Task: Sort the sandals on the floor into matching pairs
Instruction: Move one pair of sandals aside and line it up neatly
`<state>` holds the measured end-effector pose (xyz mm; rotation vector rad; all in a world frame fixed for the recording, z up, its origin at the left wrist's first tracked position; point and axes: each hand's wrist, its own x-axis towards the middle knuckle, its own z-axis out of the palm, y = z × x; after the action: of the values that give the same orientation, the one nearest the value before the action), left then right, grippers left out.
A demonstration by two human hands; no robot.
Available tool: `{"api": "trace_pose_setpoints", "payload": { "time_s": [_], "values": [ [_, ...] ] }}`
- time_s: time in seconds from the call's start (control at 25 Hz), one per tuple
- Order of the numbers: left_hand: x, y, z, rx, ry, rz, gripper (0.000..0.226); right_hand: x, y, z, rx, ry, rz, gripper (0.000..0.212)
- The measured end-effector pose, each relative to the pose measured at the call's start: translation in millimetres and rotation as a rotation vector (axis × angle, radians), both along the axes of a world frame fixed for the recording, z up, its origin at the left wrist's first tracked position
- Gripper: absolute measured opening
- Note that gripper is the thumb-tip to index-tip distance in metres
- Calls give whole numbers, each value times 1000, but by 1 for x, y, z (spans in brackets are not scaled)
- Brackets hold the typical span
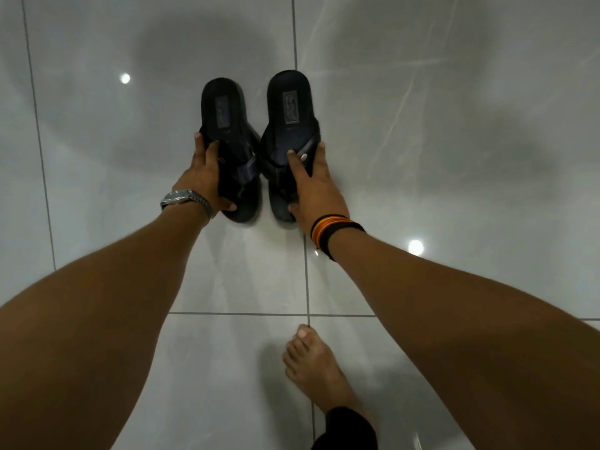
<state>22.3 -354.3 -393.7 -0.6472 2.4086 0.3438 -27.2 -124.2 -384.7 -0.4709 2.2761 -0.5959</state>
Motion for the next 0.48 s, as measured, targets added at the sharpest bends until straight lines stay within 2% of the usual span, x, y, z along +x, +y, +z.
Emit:
{"api": "trace_pose_setpoints", "payload": {
  "time_s": [0.48],
  "values": [
    [7, -14, 9, -153, 39, -77, 126, 13, -30, -1, -7, -45, 23, 101]
  ]
}}
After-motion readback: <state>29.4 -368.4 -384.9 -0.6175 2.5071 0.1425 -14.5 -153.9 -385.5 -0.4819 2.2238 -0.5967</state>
